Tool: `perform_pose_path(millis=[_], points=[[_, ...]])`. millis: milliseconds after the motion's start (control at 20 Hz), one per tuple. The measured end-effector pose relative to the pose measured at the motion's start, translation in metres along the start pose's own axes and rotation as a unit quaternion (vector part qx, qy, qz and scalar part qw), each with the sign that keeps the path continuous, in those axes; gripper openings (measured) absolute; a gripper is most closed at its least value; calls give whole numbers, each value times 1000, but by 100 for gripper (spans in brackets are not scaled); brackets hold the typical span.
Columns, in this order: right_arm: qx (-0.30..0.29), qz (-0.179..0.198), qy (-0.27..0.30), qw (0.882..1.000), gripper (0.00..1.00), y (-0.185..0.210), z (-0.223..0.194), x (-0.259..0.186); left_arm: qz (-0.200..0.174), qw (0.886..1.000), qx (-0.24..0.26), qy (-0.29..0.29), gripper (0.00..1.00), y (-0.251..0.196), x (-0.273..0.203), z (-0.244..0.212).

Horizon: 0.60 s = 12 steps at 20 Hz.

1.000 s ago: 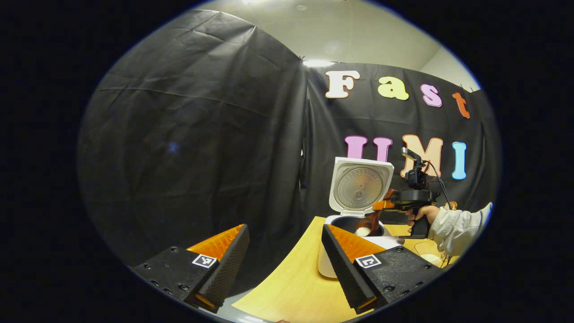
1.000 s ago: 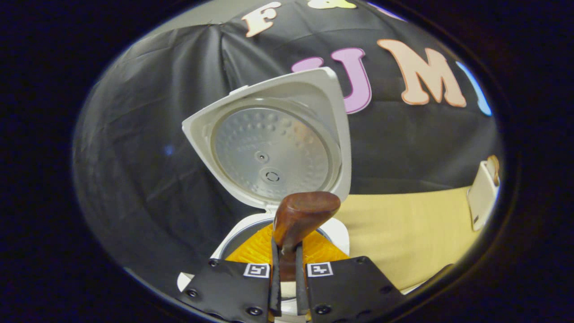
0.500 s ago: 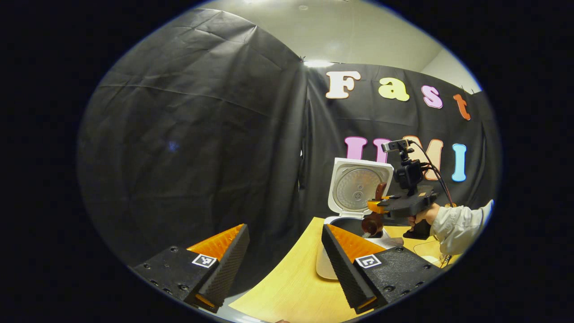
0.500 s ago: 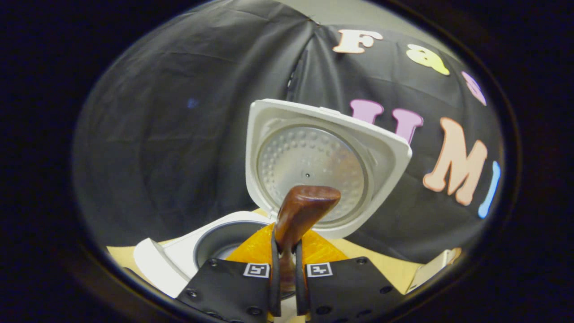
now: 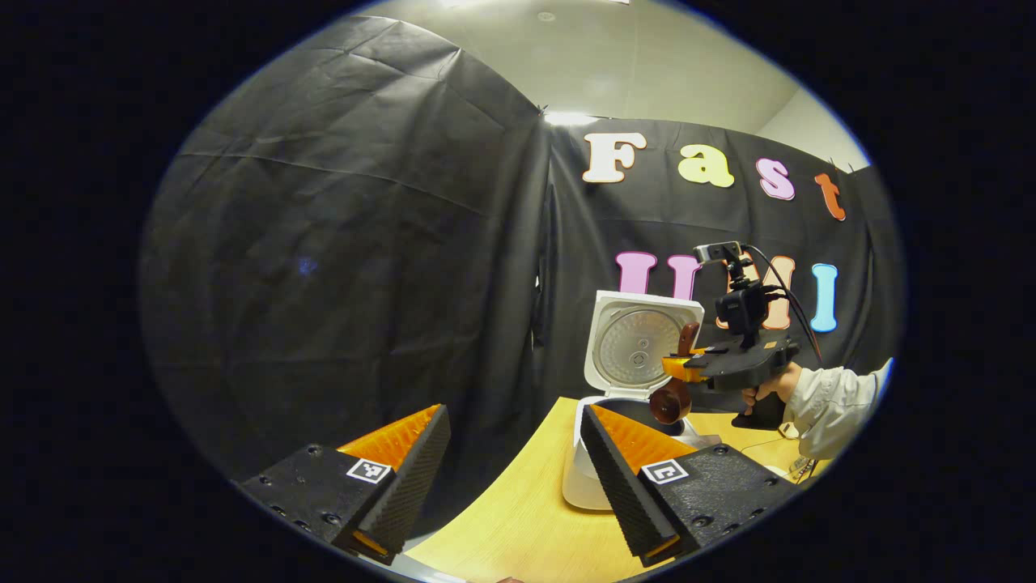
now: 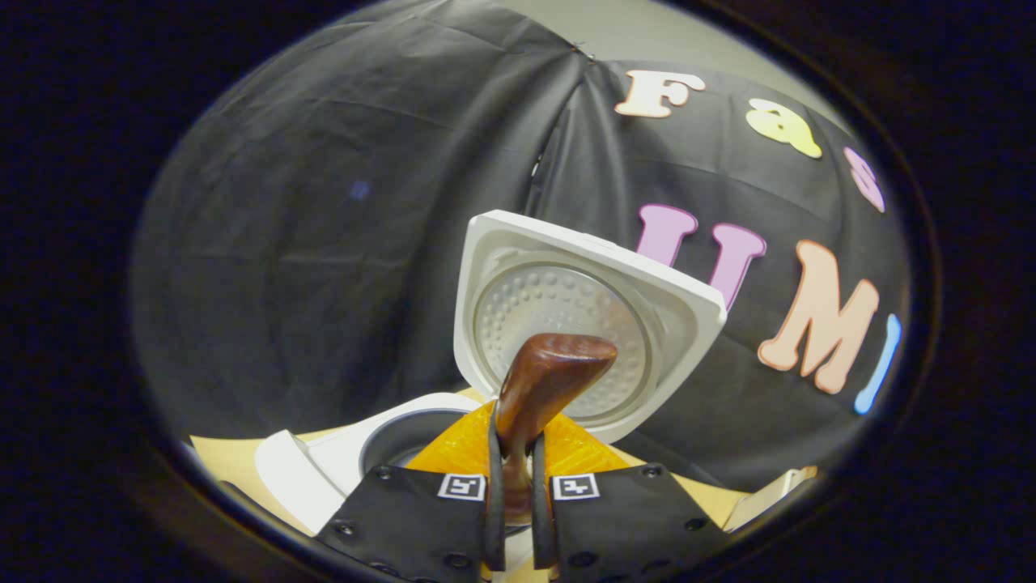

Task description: Close the left gripper, press the button to open the rice cooker; take a wooden spoon from the chopstick holder with the right hand, scoop a spoonful of rice and pour it into the rice cooker, then put the wooden spoon back into the chopstick holder.

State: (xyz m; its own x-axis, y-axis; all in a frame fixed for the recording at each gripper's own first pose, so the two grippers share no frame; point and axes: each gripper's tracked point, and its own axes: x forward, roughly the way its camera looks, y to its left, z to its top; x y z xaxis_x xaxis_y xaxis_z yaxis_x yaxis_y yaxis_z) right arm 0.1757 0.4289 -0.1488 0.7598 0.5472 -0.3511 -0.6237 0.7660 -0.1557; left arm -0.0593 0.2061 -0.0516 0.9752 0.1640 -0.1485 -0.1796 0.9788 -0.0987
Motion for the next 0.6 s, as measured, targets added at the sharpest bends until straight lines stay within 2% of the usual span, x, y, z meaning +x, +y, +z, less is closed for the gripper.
perform_pose_path(millis=[350, 600], points=[[117, 0, -10, 993, 16, -40, 19, -46, -27, 1000, 8, -9, 94, -33, 12, 8], [167, -11, -14, 986, 16, -79, 17, -70, -55, 998, 20, -15, 94, -63, 21, 15]])
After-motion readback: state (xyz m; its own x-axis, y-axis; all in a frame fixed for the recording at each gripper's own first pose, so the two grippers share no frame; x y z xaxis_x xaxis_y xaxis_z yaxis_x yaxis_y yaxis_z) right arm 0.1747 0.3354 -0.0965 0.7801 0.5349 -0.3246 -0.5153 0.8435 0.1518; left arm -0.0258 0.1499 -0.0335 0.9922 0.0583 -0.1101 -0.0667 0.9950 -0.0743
